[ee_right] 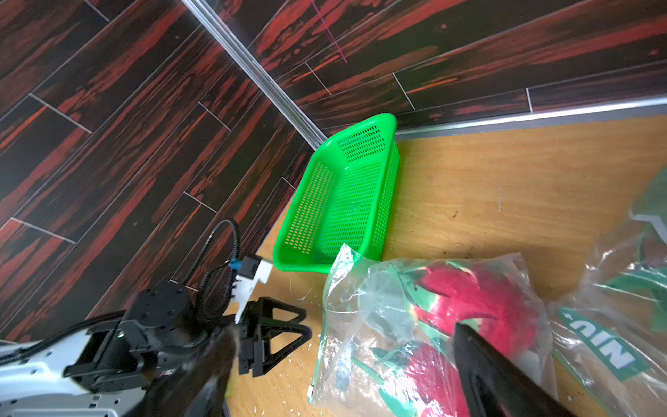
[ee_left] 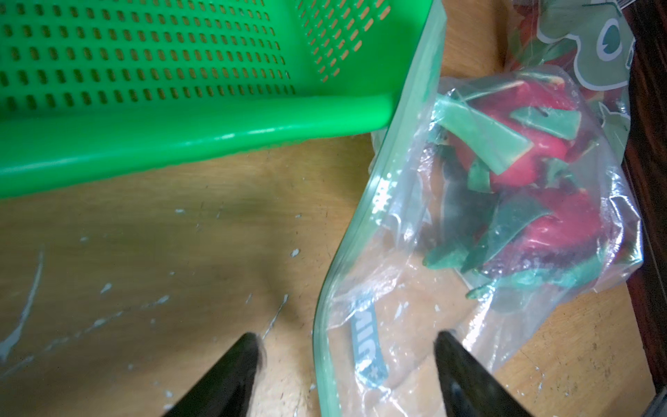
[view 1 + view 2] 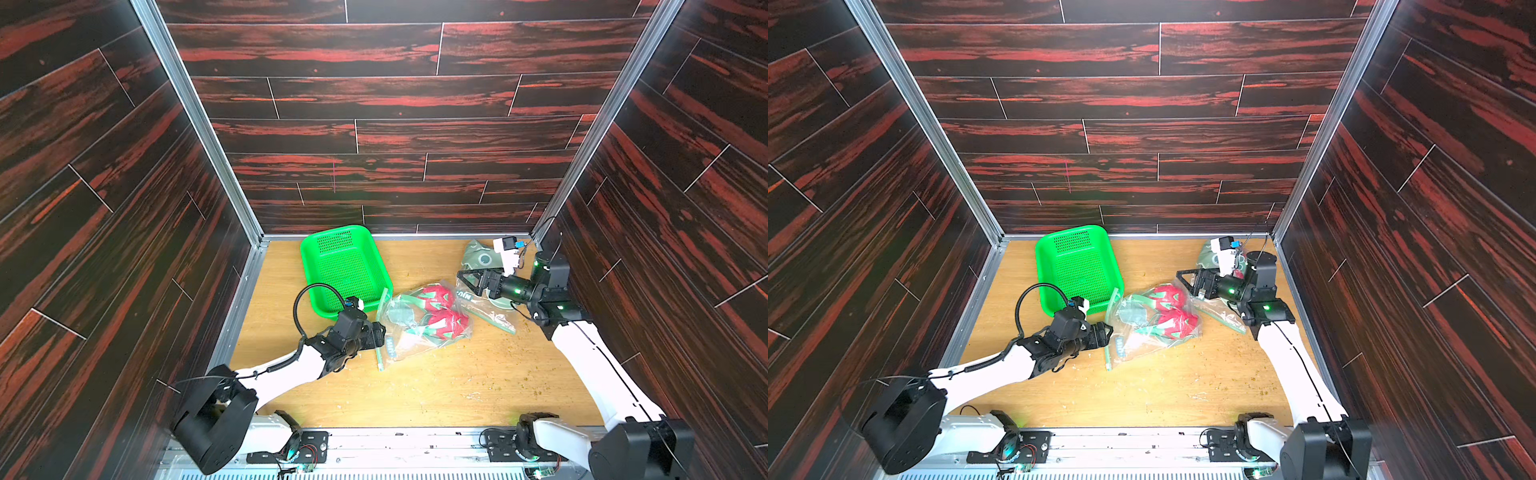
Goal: Open the zip-top bag and take out the dragon fruit
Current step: Pick up the zipper food storage bag at the center of the board.
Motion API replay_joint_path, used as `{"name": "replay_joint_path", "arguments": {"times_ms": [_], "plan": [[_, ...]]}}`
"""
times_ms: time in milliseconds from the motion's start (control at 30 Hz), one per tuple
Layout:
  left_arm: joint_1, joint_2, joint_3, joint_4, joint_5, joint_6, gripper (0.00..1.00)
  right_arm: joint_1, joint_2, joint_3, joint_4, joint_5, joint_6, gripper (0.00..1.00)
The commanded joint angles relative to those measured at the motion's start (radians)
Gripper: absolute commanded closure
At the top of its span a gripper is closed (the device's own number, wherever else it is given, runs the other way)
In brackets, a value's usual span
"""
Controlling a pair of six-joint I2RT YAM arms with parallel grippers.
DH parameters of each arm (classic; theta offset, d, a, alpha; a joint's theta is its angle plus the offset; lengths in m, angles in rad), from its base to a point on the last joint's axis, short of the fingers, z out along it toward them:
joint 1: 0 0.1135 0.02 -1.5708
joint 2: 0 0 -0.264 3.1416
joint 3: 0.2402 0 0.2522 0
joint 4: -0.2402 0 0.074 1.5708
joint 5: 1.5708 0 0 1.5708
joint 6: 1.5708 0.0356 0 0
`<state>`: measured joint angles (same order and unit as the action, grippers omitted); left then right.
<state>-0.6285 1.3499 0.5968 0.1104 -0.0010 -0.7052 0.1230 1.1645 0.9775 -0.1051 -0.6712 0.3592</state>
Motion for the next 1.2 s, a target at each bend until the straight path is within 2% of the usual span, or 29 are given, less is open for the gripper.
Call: {"name": "replay_joint_path", "arguments": {"times_ms": [0, 133, 300, 467, 600, 767, 1000, 1167], "plan": [[0.001, 0.039, 0.014, 0.062, -0.002, 0.039, 0.21, 0.011, -0.012, 0.003, 0.001, -0.031, -0.027, 0.03], [0.002, 0.102, 0.033, 0.096, 0.009, 0.083, 0.21, 0.016, -0.024, 0.006, -0.001, -0.044, -0.039, 0.03], [0.003, 0.142, 0.058, 0.124, 0.047, 0.129, 0.29, 0.016, -0.032, 0.021, -0.017, -0.062, -0.056, 0.03], [0.003, 0.122, 0.096, 0.129, 0.143, 0.181, 0.58, 0.016, -0.043, 0.042, -0.024, -0.07, -0.063, 0.03], [0.001, 0.081, 0.165, 0.01, 0.139, 0.229, 0.78, 0.016, -0.044, 0.068, -0.004, -0.097, -0.051, 0.03], [0.001, 0.049, 0.265, -0.125, 0.145, 0.286, 0.99, 0.016, -0.046, 0.099, 0.028, -0.119, -0.039, 0.03], [-0.002, 0.017, 0.375, -0.253, 0.15, 0.339, 1.0, 0.016, -0.039, 0.129, 0.055, -0.132, -0.042, 0.03], [-0.002, 0.059, 0.595, -0.446, 0.212, 0.416, 1.0, 0.015, -0.011, 0.153, 0.086, -0.179, -0.069, 0.03]]}}
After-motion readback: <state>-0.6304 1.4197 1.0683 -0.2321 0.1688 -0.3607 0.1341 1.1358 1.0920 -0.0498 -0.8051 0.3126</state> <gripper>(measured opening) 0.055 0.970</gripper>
